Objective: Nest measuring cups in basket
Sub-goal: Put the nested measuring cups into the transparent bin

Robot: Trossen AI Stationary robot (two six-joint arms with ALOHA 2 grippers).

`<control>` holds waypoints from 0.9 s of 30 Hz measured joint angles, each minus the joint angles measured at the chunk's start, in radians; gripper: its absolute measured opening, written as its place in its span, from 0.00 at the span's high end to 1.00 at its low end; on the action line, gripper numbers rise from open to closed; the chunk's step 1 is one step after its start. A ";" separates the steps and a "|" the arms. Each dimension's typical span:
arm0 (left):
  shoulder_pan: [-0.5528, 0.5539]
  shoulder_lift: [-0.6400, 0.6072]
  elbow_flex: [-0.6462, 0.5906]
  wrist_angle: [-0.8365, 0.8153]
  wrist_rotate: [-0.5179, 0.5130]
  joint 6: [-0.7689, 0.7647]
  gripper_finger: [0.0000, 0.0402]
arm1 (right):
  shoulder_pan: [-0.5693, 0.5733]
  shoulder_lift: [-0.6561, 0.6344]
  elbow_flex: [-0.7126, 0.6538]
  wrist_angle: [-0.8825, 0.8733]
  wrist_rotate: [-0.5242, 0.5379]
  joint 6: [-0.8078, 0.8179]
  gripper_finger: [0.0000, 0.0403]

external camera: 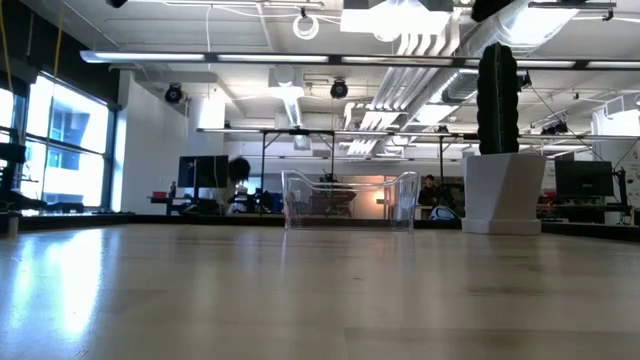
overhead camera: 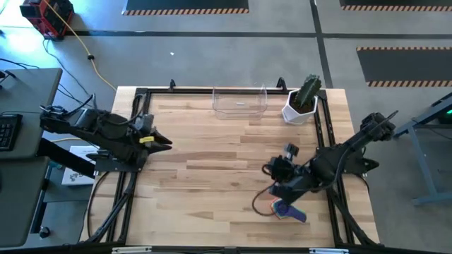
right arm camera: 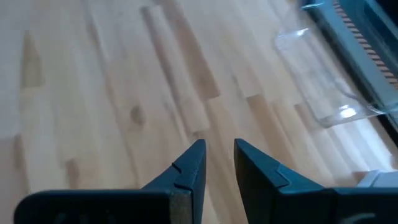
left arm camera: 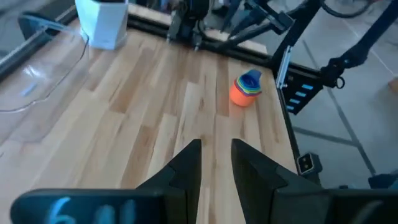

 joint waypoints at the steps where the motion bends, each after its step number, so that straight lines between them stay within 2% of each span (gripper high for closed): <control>1: 0.001 -0.030 -0.031 0.019 -0.005 0.011 0.81 | -0.013 -0.007 0.000 0.001 0.011 0.003 0.81; 8: 0.003 -0.253 -0.223 0.097 -0.088 0.037 0.81 | -0.102 -0.065 0.000 0.019 0.027 0.016 0.81; 12: 0.003 -0.382 -0.331 0.194 -0.136 0.063 0.81 | -0.151 -0.088 0.000 0.025 0.020 0.032 0.81; 22: 0.003 -0.629 -0.547 0.306 -0.129 0.127 0.81 | -0.224 -0.105 0.000 0.086 -0.043 0.035 0.81; 27: 0.003 -0.709 -0.671 0.452 -0.057 0.148 0.81 | -0.251 -0.105 0.000 0.099 -0.045 0.047 0.81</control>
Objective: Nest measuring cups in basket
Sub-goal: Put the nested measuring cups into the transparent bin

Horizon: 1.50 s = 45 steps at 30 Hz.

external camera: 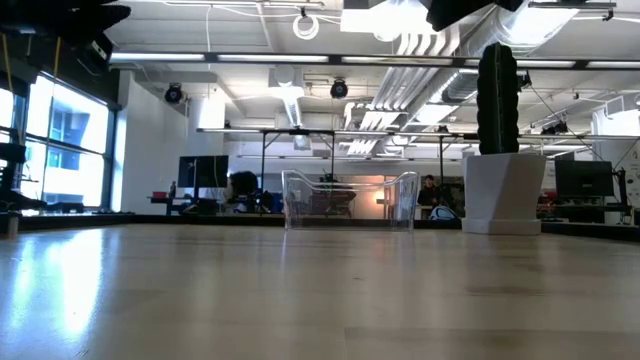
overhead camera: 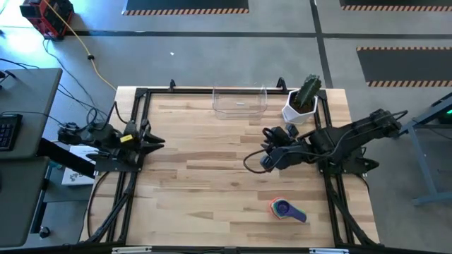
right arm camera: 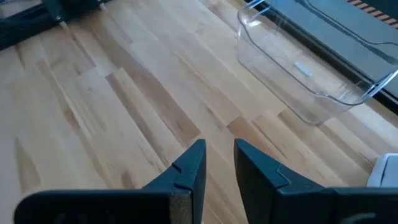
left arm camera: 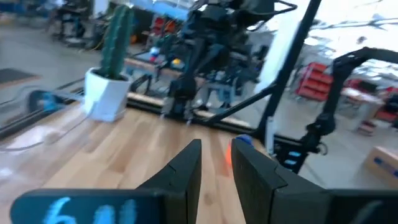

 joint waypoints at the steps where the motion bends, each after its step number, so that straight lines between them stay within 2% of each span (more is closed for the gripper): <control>1: 0.000 -0.007 -0.024 0.030 0.010 0.002 0.81 | -0.005 0.000 0.000 0.001 0.003 0.006 0.81; 8: 0.000 -0.006 -0.139 0.100 0.018 -0.025 0.81 | -0.028 0.000 0.000 0.022 -0.028 0.010 0.81; 14: 0.000 -0.005 -0.223 0.208 0.077 -0.049 0.81 | -0.029 0.000 0.000 0.045 -0.030 0.015 0.81; 22: 0.000 -0.003 -0.332 0.352 0.073 -0.049 0.81 | -0.032 0.001 0.000 0.059 -0.030 0.014 0.81; 29: 0.015 0.011 -0.332 0.355 0.057 0.019 0.81 | -0.032 0.001 0.000 0.059 -0.041 0.008 0.81; 33: 0.041 0.019 -0.332 0.358 0.047 0.068 0.81 | -0.032 0.001 0.000 0.059 -0.108 0.006 0.81; 39: 0.060 0.025 -0.332 0.357 0.038 0.060 0.81 | -0.032 0.001 0.000 0.058 -0.236 0.009 0.81; 45: 0.060 0.025 -0.332 0.357 0.038 0.063 0.81 | -0.032 -0.014 0.000 0.051 -0.224 0.020 0.81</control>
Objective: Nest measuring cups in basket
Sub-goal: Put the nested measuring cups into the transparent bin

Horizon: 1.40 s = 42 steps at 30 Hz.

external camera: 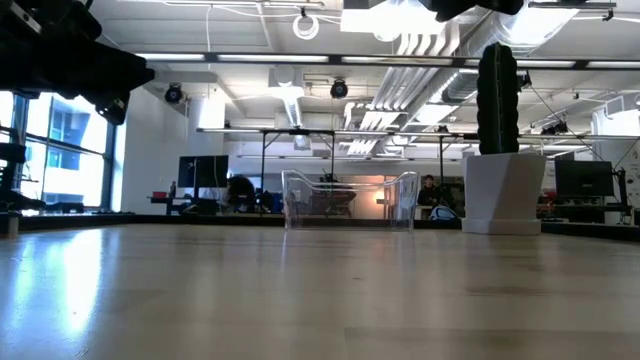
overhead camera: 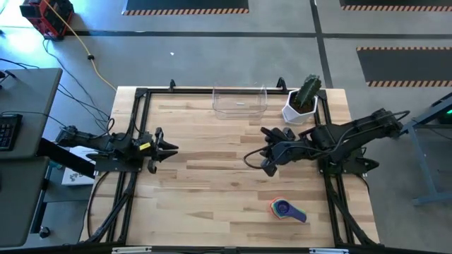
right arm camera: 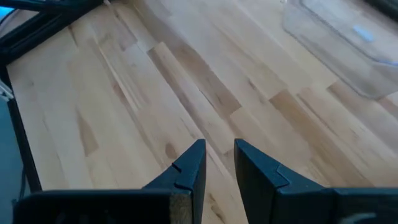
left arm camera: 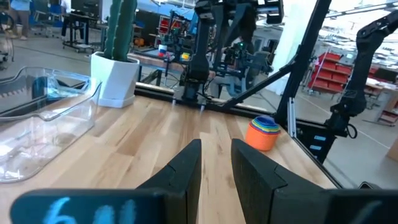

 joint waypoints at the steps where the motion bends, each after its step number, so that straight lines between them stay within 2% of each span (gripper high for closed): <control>1: 0.000 0.000 0.000 0.000 0.000 0.000 0.81 | 0.000 -0.007 0.000 -0.006 0.007 -0.009 0.81; 6: 0.000 0.000 0.000 0.000 0.000 0.000 0.81 | 0.000 -0.076 0.000 -0.071 -0.016 0.003 0.81; 9: 0.000 0.000 0.000 0.000 0.000 0.000 0.81 | 0.000 -0.121 0.000 -0.144 -0.050 0.071 0.81; 17: 0.000 0.000 0.000 0.000 0.000 0.000 0.81 | 0.001 -0.171 0.001 -0.434 -0.287 0.180 0.81; 20: 0.000 0.000 0.000 0.000 0.000 0.000 0.81 | 0.010 -0.166 0.001 -0.487 -0.385 0.197 0.81; 22: 0.000 0.000 0.000 0.000 0.000 0.000 0.81 | 0.032 -0.165 0.001 -0.491 -0.415 0.206 0.81; 33: 0.000 0.000 0.000 0.000 0.000 0.000 0.81 | 0.253 -0.150 0.000 -0.488 -0.373 0.359 0.81; 42: 0.000 0.000 0.000 0.000 0.000 0.000 0.81 | 0.406 -0.071 0.000 -0.464 -0.362 0.439 0.81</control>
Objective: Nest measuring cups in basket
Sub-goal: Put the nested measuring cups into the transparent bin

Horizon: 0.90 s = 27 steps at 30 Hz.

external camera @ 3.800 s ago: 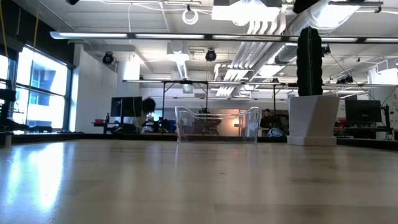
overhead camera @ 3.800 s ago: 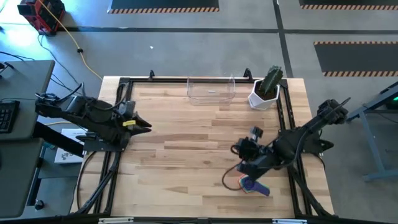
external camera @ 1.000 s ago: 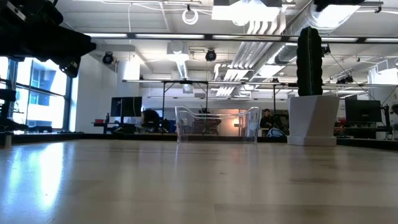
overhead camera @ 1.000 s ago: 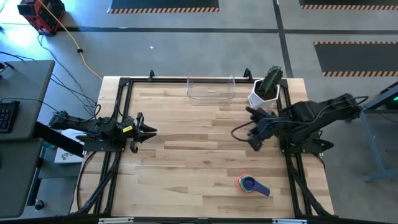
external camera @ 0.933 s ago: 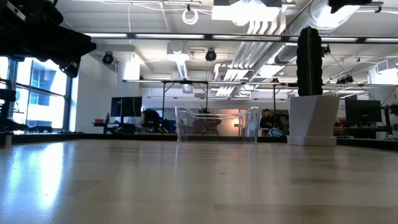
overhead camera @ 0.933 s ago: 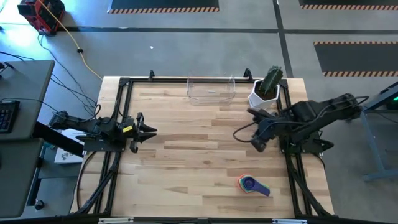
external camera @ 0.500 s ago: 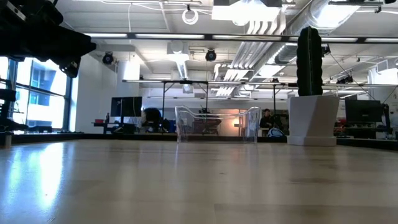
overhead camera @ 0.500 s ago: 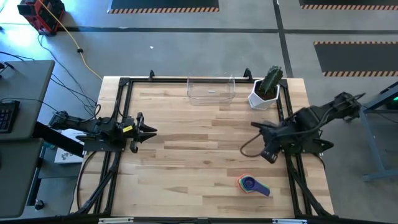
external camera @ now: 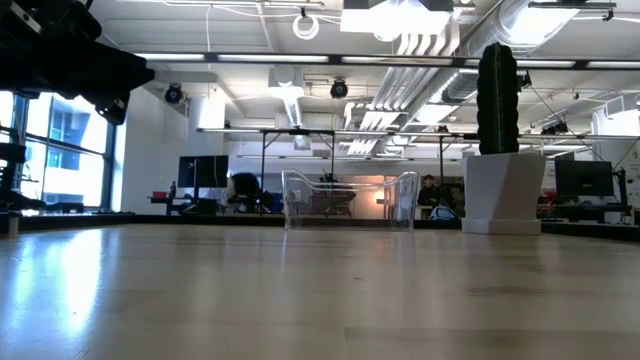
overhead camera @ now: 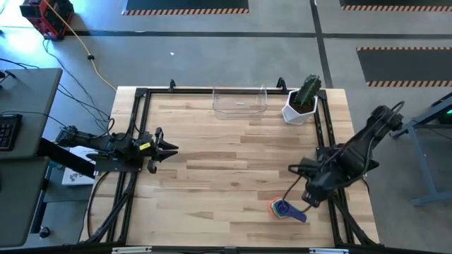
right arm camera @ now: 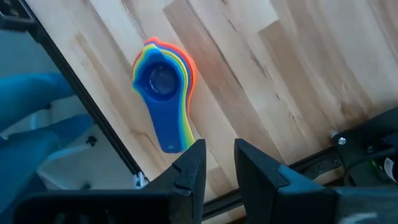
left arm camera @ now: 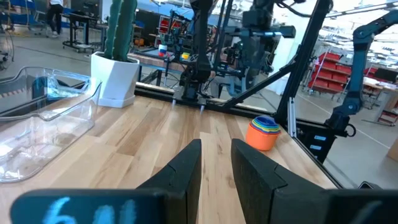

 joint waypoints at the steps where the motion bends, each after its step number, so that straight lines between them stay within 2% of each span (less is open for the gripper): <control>1: 0.000 0.000 0.000 0.000 0.000 0.000 0.81 | 0.011 0.011 0.000 0.000 0.000 0.001 0.81; 6: 0.000 0.000 0.000 0.000 0.000 0.000 0.81 | 0.053 0.069 0.000 0.017 0.000 0.020 0.81; 9: 0.000 0.000 0.000 0.000 0.000 0.000 0.81 | 0.074 0.099 0.000 0.020 0.004 0.019 0.77; 20: 0.000 0.000 0.000 0.000 0.000 0.000 0.81 | 0.132 0.198 0.000 0.112 0.024 0.099 0.41; 27: 0.000 0.000 0.000 0.000 0.000 0.000 0.81 | 0.178 0.256 0.000 0.168 0.014 0.174 0.29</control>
